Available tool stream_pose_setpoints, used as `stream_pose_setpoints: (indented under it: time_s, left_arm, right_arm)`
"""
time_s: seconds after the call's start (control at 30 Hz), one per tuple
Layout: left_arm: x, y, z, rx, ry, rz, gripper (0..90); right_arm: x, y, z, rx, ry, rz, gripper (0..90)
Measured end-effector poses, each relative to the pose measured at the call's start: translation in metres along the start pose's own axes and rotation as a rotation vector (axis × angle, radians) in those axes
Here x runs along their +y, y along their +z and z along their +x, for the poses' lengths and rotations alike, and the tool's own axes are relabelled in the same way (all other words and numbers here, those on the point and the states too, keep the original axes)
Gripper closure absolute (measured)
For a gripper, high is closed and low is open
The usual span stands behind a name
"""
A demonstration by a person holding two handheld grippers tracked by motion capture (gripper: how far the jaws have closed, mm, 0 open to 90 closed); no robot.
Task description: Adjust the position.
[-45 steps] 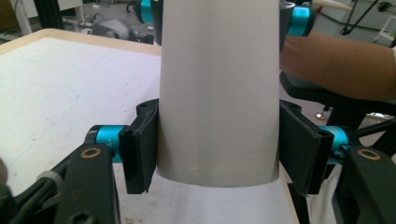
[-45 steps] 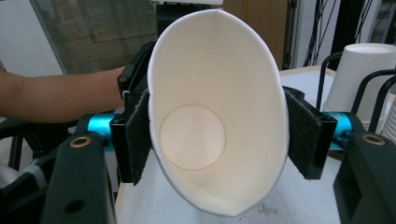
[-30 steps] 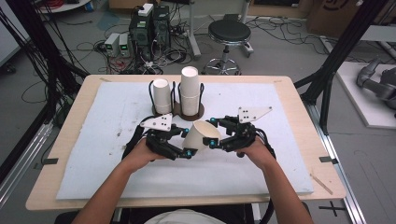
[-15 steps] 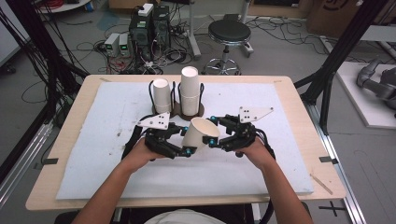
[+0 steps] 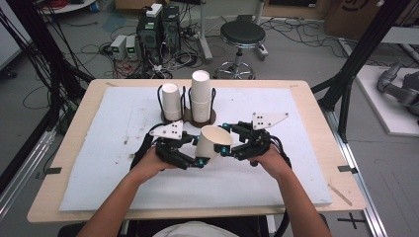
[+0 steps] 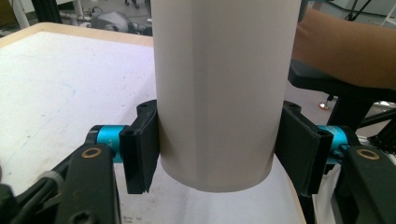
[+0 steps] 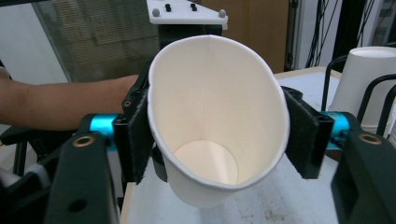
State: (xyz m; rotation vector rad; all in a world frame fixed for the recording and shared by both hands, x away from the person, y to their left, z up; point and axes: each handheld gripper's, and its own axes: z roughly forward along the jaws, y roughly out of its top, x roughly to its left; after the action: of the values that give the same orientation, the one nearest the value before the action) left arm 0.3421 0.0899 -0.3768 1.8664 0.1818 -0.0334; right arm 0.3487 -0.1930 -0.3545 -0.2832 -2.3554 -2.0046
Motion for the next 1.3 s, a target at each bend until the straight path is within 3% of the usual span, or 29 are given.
stream_pose_setpoints:
  time_s: [0.17,0.27,0.37,0.5,0.6,0.8,1.03,1.2,1.3]
  left_arm:
    - [0.001,-0.0034,0.0007,0.004,-0.009,-0.028,36.1]
    - [0.0008,-0.0038,0.0009,0.0,-0.014,-0.03,36.2]
    - [0.0007,-0.0022,0.0006,0.021,-0.019,-0.017,35.2]
    - [0.0005,-0.0037,0.0026,0.041,-0.056,-0.035,27.3]
    - [0.0,-0.0028,0.0016,0.022,-0.035,-0.034,33.9]
    - [-0.0005,0.0003,-0.0001,0.008,-0.01,-0.02,36.2]
    - [0.0002,-0.0014,0.0,0.014,-0.011,-0.034,36.0]
    - [0.0003,-0.001,-0.0007,0.023,-0.009,-0.032,36.1]
    - [-0.0001,-0.0012,0.0004,0.038,-0.034,-0.048,34.0]
  right_arm:
    - [0.0001,0.0018,0.0012,-0.017,0.023,-0.015,25.3]
    - [0.0009,0.0007,0.0015,-0.017,-0.002,-0.021,34.2]
    - [0.0017,0.0009,0.0017,-0.009,-0.007,-0.006,37.4]
    - [0.0018,0.0002,0.0008,-0.017,-0.011,0.012,39.0]
    - [0.0018,0.0007,0.001,-0.015,-0.008,0.014,39.2]
    - [0.0018,0.0027,0.0014,0.002,0.001,0.012,38.8]
    - [0.0025,0.0032,0.0028,-0.026,0.017,-0.022,27.6]
    - [0.0036,0.0021,0.0035,-0.02,-0.007,-0.015,37.8]
    - [0.0037,0.0009,0.0029,-0.022,-0.011,-0.015,39.0]
